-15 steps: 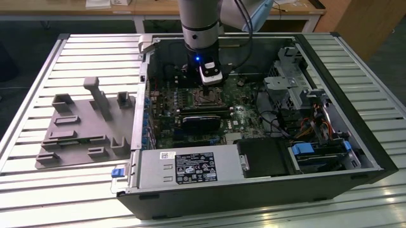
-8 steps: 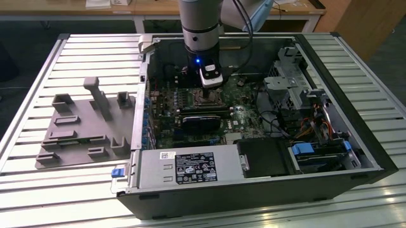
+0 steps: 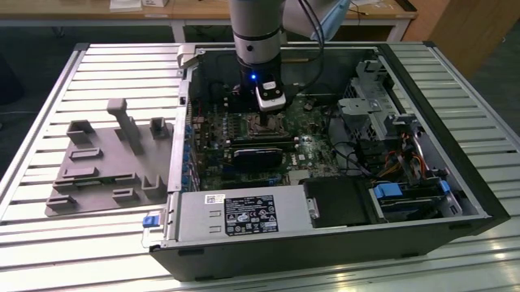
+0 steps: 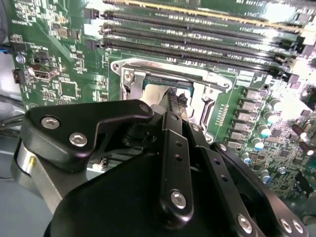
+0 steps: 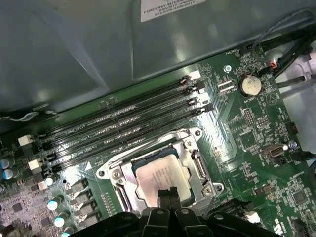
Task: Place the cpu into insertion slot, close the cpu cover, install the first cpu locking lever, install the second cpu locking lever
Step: 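Install the first cpu locking lever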
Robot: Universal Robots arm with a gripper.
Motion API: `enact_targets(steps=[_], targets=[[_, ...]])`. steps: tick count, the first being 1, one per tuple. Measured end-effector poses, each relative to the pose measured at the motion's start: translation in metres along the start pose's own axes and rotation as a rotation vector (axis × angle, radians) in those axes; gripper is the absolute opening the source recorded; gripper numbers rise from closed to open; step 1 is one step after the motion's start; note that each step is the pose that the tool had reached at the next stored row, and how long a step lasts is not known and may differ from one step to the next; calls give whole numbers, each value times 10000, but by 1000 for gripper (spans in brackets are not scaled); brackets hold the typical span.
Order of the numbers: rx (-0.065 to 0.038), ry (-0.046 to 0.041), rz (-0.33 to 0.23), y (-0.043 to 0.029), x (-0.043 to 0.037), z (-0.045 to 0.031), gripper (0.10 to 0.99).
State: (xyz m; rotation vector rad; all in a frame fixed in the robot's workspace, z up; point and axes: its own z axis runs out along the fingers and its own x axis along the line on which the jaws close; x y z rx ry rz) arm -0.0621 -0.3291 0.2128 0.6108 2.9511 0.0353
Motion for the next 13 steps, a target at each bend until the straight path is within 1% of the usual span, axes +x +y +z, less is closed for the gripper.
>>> enact_targets(steps=[3, 5, 9, 13], targets=[[98, -44, -17, 2, -5, -41, 106], [129, -56, -23, 4, -10, -77, 106], [150, -66, -30, 8, -19, -152, 106], [137, -62, -144, 8, -19, -158, 106]])
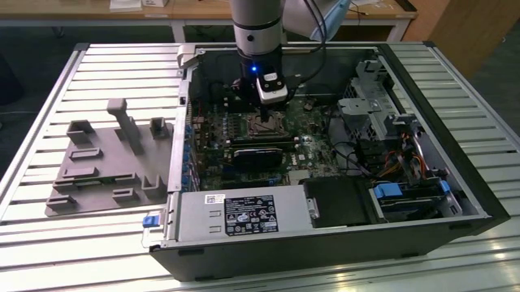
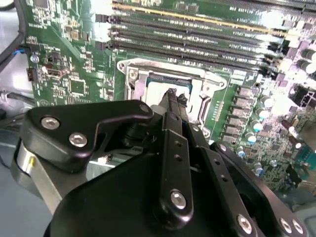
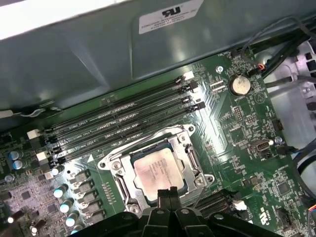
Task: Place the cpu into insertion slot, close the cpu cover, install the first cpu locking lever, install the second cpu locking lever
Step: 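Install the first cpu locking lever, then install the second cpu locking lever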
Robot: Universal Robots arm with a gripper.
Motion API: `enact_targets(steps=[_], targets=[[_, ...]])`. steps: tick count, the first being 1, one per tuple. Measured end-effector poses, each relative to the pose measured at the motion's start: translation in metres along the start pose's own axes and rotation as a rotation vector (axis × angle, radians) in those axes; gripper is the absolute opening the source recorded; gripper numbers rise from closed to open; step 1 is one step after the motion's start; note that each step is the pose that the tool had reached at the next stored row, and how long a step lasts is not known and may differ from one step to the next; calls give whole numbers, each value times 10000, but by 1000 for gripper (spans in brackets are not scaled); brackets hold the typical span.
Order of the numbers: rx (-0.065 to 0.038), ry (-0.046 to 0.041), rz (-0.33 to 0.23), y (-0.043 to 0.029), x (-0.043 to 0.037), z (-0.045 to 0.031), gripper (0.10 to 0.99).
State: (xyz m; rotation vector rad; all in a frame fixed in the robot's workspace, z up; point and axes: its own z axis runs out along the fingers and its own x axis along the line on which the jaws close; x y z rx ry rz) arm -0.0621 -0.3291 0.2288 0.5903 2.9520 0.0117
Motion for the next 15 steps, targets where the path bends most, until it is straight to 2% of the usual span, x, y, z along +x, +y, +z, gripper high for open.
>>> enact_targets(steps=[6, 15], targets=[[-72, 19, -559, 2, -4, 1, 106], [-72, 21, -568, 4, -11, -19, 106]])
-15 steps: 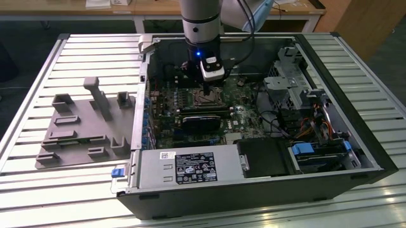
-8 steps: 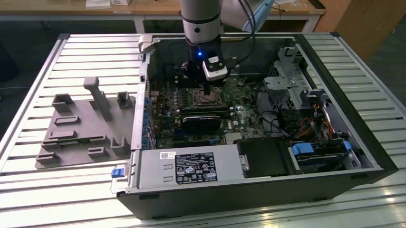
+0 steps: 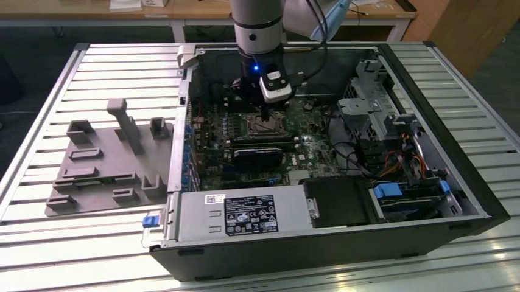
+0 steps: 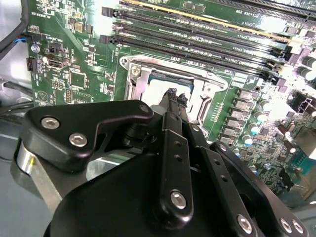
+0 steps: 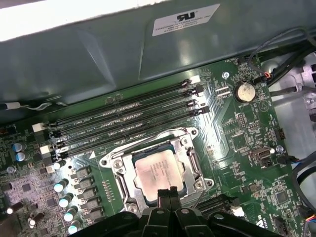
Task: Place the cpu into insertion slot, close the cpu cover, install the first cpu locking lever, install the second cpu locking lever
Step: 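Install the second cpu locking lever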
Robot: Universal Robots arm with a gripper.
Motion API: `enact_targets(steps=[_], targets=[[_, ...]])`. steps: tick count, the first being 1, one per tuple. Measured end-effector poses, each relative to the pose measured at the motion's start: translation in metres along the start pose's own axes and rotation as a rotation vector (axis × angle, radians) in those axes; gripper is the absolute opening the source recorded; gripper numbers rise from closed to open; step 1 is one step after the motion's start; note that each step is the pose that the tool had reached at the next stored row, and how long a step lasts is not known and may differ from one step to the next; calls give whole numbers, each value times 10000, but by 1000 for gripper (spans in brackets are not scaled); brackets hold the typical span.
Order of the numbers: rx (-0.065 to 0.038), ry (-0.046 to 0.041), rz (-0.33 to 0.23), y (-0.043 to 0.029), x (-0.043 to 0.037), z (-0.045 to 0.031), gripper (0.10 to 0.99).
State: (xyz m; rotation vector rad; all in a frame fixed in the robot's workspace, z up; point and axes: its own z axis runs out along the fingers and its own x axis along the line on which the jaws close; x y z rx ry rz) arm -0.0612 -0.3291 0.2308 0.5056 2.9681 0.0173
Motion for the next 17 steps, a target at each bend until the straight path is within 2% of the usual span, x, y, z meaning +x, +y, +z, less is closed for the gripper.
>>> enact_targets(steps=[5, 11, 17], targets=[[0, 0, 0, 1, -5, -36, 106], [0, 1, -1, -1, -5, -37, 106], [1, 1, 0, -48, -22, -37, 106]])
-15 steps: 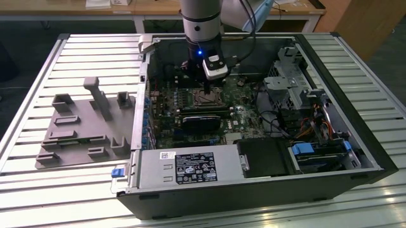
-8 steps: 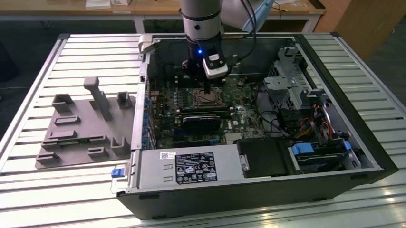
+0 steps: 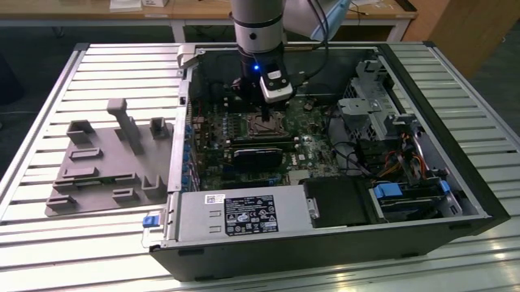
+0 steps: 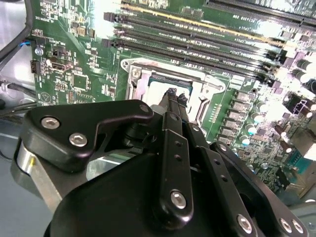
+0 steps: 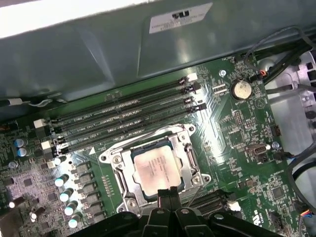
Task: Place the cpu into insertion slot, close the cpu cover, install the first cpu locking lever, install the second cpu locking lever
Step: 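Install the second cpu locking lever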
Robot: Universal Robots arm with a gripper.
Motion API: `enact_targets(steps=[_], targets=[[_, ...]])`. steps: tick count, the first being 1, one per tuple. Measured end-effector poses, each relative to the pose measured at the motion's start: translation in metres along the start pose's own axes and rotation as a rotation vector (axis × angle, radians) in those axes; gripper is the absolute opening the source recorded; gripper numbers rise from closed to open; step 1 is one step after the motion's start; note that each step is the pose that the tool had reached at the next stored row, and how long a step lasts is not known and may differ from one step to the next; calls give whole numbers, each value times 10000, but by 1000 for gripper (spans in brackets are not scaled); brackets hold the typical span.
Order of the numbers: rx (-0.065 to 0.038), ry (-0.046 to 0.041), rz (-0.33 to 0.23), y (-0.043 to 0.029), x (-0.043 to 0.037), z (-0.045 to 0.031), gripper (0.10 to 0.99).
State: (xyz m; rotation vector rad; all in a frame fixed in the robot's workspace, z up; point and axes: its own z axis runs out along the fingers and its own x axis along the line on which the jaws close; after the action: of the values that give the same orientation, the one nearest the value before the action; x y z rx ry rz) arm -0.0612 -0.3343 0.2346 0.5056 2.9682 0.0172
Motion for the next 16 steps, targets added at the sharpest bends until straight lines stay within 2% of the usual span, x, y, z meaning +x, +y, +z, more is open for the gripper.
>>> enact_targets(steps=[16], targets=[[0, -2, 0, -142, -50, 2, 106]])
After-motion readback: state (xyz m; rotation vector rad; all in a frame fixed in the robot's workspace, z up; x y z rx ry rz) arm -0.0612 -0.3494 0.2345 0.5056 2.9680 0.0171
